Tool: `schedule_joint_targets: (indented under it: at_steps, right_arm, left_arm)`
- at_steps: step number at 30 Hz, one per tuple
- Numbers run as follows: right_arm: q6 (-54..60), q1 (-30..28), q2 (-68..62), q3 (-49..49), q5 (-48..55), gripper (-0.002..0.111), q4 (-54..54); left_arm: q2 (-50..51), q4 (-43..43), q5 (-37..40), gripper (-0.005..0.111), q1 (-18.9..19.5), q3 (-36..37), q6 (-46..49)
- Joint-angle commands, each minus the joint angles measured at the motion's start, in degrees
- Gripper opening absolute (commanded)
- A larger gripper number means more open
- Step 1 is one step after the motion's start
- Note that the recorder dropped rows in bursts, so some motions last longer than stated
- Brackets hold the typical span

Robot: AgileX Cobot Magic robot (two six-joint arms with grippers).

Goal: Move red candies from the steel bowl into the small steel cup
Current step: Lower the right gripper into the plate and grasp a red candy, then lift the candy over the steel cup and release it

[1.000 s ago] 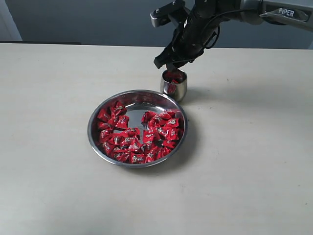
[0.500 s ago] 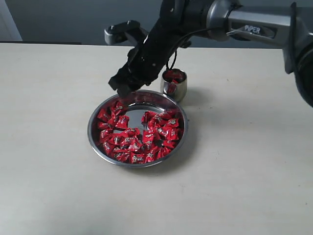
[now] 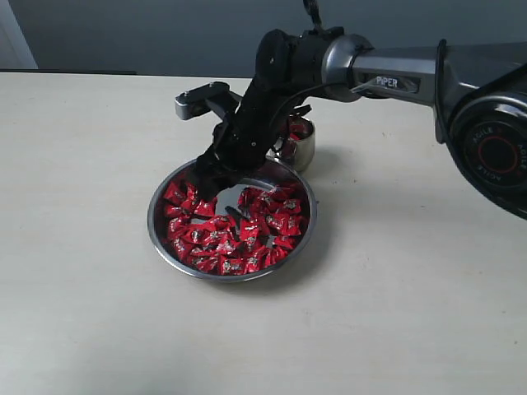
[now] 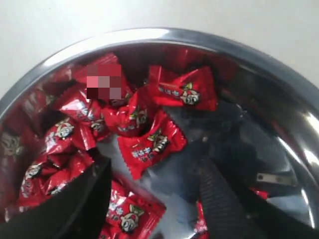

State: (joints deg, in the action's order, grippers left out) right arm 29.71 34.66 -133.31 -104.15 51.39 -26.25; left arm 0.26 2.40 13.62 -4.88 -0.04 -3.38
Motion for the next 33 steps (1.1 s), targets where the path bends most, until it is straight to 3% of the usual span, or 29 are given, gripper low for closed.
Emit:
schedule_joint_targets:
  at_steps: [1, 8, 21, 23, 26, 28, 30, 33]
  right_arm:
    - [0.42, 1.05, -1.11, -0.1, -2.42, 0.053, 0.47]
    - [-7.49, 1.05, 1.46, -0.21, -0.68, 0.053, 17.84]
    - [-7.73, 1.05, -0.97, -0.21, 2.33, 0.052, 18.84]
    - [-7.73, 1.05, -0.58, -0.21, 1.95, 0.044, 18.84]
    - [-7.73, 1.05, 0.1, -0.21, 1.57, 0.015, 18.84]
    - [-7.73, 1.05, 0.42, -0.21, 1.57, 0.005, 18.84]
    - [-7.73, 1.05, 1.0, -0.21, 1.57, -0.001, 18.84]
    - [-7.73, 1.05, 2.24, -0.21, 1.57, -0.001, 18.73]
  left_arm:
    - [-0.26, 0.06, -0.33, 0.0, -0.41, 0.04, -0.13]
    - [-0.26, 0.06, -0.33, 0.0, -0.41, 0.04, -0.13]
    - [-0.26, 0.06, -0.33, 0.0, -0.41, 0.04, -0.13]
    - [-0.26, 0.06, -0.33, 0.0, -0.41, 0.04, -0.13]
    - [-0.26, 0.06, -0.33, 0.0, -0.41, 0.04, -0.13]
    - [-0.26, 0.06, -0.33, 0.0, -0.41, 0.04, -0.13]
    - [-0.26, 0.06, -0.33, 0.0, -0.41, 0.04, -0.13]
    - [-0.26, 0.06, -0.33, 0.0, -0.41, 0.04, -0.13]
